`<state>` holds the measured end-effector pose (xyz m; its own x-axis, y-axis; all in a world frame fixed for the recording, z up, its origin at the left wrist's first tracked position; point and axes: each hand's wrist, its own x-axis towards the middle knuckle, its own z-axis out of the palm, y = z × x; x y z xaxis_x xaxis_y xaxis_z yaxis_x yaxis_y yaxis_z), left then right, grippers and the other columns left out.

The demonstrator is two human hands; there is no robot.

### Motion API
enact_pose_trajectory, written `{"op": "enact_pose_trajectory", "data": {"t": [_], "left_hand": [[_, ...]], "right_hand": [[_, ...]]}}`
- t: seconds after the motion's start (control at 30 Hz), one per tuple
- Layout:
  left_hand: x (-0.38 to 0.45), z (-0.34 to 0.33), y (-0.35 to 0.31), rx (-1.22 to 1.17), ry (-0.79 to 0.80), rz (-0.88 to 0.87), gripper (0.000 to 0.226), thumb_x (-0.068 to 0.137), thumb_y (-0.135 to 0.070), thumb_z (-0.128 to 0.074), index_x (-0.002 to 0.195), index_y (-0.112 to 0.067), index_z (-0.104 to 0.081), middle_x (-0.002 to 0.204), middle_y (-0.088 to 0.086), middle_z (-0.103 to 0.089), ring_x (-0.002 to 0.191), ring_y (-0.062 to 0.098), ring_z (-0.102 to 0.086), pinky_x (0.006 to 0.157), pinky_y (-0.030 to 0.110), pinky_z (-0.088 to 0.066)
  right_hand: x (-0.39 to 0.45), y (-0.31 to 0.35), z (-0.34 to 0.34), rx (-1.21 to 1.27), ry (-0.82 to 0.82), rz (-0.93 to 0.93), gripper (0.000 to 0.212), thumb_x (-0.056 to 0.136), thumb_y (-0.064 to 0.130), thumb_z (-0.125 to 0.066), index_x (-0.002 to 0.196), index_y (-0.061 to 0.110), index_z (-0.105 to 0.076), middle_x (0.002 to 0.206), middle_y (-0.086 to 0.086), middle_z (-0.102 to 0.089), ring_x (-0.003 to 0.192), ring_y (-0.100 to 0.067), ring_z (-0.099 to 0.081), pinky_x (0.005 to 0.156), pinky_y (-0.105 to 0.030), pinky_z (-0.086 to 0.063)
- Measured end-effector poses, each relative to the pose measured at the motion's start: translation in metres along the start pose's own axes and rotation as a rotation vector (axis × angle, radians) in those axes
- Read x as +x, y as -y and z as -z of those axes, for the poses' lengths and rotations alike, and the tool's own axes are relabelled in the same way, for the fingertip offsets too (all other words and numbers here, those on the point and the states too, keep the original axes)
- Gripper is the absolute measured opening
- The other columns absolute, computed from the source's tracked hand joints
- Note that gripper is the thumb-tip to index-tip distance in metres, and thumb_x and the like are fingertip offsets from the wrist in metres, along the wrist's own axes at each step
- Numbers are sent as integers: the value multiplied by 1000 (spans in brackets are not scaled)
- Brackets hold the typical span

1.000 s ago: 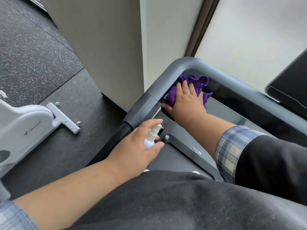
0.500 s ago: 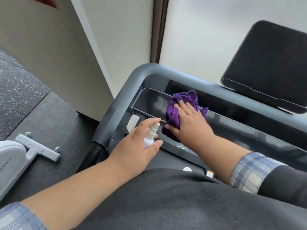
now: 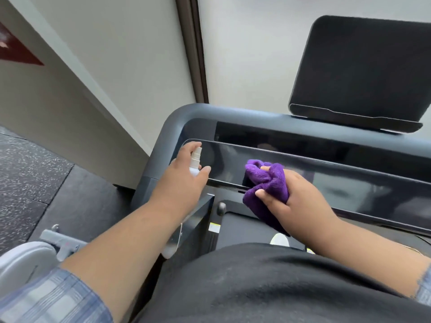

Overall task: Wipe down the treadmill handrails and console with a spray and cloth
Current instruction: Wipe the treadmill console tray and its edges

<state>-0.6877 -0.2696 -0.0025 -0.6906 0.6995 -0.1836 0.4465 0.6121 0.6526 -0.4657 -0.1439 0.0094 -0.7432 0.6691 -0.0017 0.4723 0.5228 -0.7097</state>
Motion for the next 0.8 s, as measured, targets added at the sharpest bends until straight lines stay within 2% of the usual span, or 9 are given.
{"op": "enact_pose_trajectory", "data": {"t": [0.13,0.2,0.3,0.4,0.47,0.57,0.67,0.77,0.8], "left_hand": [[15,-2,-2,118,44,-16,51,92,-43,-61,129,-59,-30,103,-9,-59,87,16,-58,70,33,-44],[22,-4,-6,183,62,-43,49,94,-43,-60,130,-56,-30,103,-7,-56,85,18,-56,69,32,-41],[29,-8,-10,226,84,-60,43,95,-41,-58,129,-52,-33,100,-7,-49,73,7,-51,56,26,-35],[30,-12,-11,254,83,-77,39,96,-42,-57,126,-50,-35,100,-6,-48,71,1,-47,53,25,-32],[29,-14,-12,223,66,-80,39,96,-42,-58,126,-50,-35,102,-6,-48,71,-1,-45,56,28,-34],[24,-17,-16,165,44,-105,46,94,-42,-61,129,-53,-33,102,-7,-49,74,4,-50,65,30,-35],[17,-24,-28,159,59,-142,52,93,-42,-61,132,-55,-29,105,-10,-46,83,17,-53,73,30,-37],[9,-40,-49,176,88,-189,52,94,-42,-60,134,-54,-28,105,-10,-44,85,19,-53,74,31,-39],[7,-44,-54,182,100,-202,52,94,-42,-59,135,-53,-28,104,-10,-45,84,19,-54,74,31,-40]], "right_hand": [[-4,11,3,33,41,52,40,83,61,-52,117,41,-50,107,48,-50,104,28,-40,88,5,-24],[-9,11,0,29,89,65,40,85,62,-51,118,41,-49,111,54,-45,107,29,-39,90,4,-24],[-18,6,-5,41,159,69,41,86,62,-53,119,38,-53,112,56,-44,108,30,-38,92,3,-24],[-25,1,-4,37,191,61,39,85,64,-53,118,43,-51,113,58,-42,108,26,-43,92,2,-25],[-28,2,-2,35,197,53,40,84,65,-52,117,42,-52,111,51,-49,108,13,-50,93,-3,-31],[-34,1,1,59,196,56,41,84,62,-55,106,28,-64,103,24,-64,100,-2,-56,89,-16,-41],[-39,2,11,76,211,53,36,83,60,-57,103,30,-59,105,32,-61,99,7,-54,85,-3,-35],[-46,-9,25,76,190,37,45,83,60,-56,103,20,-66,100,20,-65,95,-3,-56,84,-4,-35],[-47,-11,28,77,184,39,49,83,60,-55,103,17,-67,97,23,-64,95,-1,-55,84,-3,-35]]}}
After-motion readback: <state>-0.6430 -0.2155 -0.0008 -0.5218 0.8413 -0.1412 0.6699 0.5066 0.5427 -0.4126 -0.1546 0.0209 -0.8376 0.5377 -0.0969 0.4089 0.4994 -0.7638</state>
